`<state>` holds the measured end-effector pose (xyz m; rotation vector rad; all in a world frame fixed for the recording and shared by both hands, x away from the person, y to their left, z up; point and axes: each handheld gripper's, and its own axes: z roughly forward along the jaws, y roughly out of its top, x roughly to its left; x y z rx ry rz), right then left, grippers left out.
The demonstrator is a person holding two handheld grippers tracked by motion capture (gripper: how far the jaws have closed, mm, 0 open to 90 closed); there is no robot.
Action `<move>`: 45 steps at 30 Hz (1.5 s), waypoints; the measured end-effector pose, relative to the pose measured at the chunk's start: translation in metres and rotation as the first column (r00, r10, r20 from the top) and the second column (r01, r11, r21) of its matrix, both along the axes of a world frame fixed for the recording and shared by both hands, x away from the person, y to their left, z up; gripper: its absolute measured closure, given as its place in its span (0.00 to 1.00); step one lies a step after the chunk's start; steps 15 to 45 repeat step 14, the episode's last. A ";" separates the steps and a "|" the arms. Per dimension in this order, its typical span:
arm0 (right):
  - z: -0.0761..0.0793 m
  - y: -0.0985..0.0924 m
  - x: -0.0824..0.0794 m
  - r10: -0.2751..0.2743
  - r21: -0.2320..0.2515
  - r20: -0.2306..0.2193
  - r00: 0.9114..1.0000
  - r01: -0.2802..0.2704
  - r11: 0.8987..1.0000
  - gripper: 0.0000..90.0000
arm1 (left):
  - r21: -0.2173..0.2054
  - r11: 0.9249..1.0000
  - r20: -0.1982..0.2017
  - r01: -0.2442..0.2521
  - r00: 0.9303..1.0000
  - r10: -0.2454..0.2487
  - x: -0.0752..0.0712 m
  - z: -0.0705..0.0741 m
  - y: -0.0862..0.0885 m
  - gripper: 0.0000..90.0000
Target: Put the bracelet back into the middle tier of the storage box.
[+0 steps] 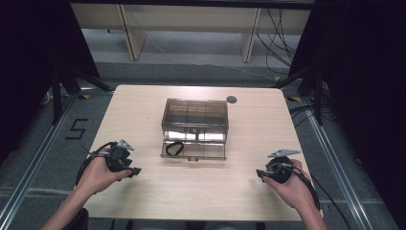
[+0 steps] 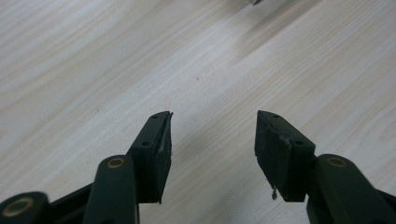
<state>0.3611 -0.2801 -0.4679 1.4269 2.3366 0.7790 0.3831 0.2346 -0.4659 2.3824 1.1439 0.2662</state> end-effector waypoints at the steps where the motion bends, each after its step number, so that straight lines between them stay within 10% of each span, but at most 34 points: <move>1: 0.001 0.001 -0.001 -0.022 0.003 -0.021 1.000 0.022 1.000 0.59 | -0.013 1.000 -0.011 -0.005 1.000 0.004 -0.002 -0.002 0.002 0.50; 45: -0.001 -0.003 0.001 -0.015 -0.007 -0.008 1.000 0.015 1.000 0.59 | -0.049 0.999 -0.016 -0.014 1.000 0.013 -0.004 -0.011 0.003 0.46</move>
